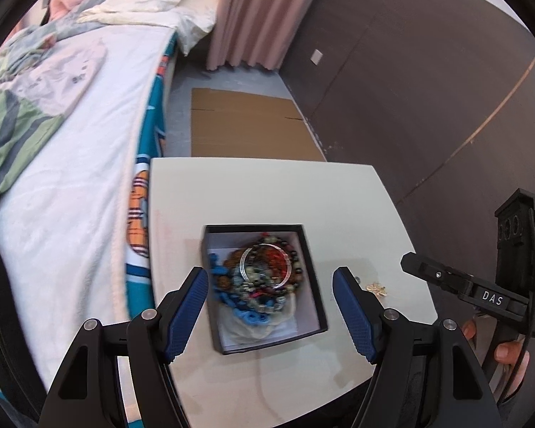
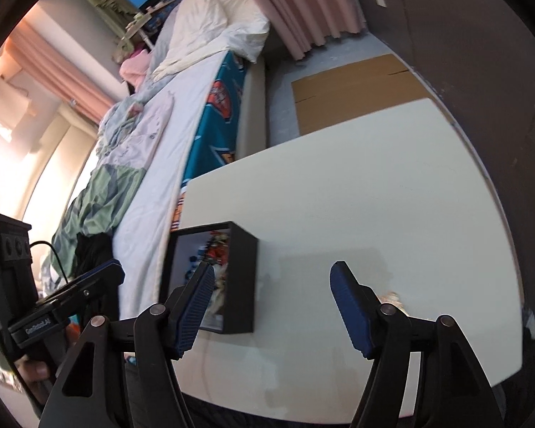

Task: Organize jewelry
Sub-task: 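Reach the left gripper to the gold butterfly brooch and grasp it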

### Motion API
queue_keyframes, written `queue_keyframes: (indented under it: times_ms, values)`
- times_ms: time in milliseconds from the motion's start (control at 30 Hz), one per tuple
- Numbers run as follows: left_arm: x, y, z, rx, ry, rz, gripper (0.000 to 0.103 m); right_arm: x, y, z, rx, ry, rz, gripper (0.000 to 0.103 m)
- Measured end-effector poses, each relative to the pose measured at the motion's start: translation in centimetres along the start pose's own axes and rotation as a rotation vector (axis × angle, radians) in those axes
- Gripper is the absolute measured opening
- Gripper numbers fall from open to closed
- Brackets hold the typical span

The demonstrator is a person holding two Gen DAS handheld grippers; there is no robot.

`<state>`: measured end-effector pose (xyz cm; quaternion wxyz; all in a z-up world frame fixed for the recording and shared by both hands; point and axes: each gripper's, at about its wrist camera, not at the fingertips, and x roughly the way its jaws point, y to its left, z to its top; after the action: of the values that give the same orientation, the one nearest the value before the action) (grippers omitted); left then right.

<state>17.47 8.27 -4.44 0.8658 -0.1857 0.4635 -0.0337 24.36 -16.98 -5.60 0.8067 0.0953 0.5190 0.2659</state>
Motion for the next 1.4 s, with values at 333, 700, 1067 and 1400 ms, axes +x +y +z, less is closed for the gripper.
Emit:
queue_keyframes:
  times_ms: [333, 700, 1067, 1400]
  values:
    - [2.8, -5.4, -0.1, 0.098, 0.034, -0.018, 0.073, -1.9, -5.3, -1.4, 0.084, -0.014, -0.04, 0.068]
    - [6.4, -12.1, -1.5, 0.254, 0.093, -0.037, 0.073, -3.9, -10.7, -3.1, 0.15, -0.045, -0.08, 0.068]
    - [11.2, -15.7, -4.0, 0.295, 0.202, -0.044, 0.073, -5.4, -14.7, -5.4, 0.185, -0.067, -0.101, 0.068]
    - [14.7, -17.1, -5.4, 0.301, 0.259, 0.028, 0.07, -6.2, -17.2, -6.9, 0.221, -0.093, -0.096, 0.068]
